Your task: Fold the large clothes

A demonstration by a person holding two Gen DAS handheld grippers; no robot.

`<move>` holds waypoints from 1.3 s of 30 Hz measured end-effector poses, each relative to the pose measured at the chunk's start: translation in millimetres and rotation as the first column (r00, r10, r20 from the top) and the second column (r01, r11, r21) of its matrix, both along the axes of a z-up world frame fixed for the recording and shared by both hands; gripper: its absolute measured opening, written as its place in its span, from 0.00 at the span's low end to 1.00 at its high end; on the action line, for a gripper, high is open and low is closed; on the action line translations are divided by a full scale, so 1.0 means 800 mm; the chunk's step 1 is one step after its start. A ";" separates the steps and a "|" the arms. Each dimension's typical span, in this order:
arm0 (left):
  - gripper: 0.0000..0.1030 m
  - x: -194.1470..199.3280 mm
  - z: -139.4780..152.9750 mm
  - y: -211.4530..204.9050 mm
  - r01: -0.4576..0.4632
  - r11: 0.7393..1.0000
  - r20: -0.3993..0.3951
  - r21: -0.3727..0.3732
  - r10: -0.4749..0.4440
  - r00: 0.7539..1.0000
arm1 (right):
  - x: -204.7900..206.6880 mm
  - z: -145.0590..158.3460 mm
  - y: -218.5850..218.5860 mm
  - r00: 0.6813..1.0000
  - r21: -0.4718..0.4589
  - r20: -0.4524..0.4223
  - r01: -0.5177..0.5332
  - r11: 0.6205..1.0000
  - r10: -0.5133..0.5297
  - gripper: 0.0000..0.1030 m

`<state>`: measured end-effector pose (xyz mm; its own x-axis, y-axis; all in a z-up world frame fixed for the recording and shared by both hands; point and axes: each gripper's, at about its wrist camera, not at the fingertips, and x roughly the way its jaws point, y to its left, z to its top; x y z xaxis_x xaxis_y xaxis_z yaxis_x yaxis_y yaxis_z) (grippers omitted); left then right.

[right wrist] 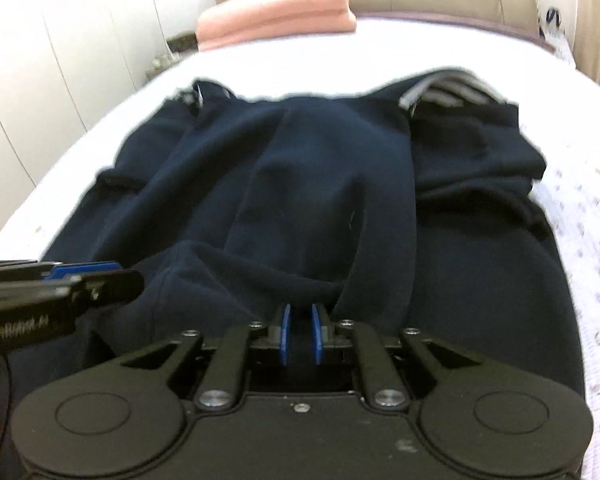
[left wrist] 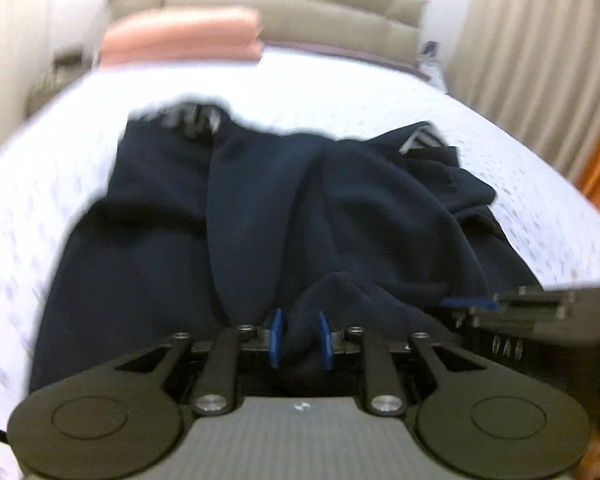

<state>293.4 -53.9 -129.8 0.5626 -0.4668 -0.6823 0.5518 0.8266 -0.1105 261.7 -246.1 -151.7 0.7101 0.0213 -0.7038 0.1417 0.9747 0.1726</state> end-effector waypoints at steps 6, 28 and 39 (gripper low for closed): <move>0.31 -0.062 0.030 0.047 -0.027 0.999 0.156 0.019 0.023 0.987 | -0.068 0.055 -0.009 0.986 -0.005 0.155 0.063 0.998 -0.061 0.19; 0.58 -0.265 0.033 0.243 -0.370 0.929 0.020 0.016 0.370 0.929 | -0.366 0.045 -0.042 0.943 0.064 -0.036 0.333 0.941 -0.331 0.80; 0.66 -0.245 -0.016 0.278 -0.417 0.905 -0.172 -0.082 0.399 0.901 | -0.332 -0.022 -0.032 0.940 0.083 -0.190 0.302 0.950 -0.282 0.83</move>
<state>97.4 168.3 -142.9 0.6172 -0.2978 -0.7283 0.1387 0.9523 -0.2718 -3.9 -271.5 -169.3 0.5637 -0.0851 -0.8216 0.4546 0.8624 0.2226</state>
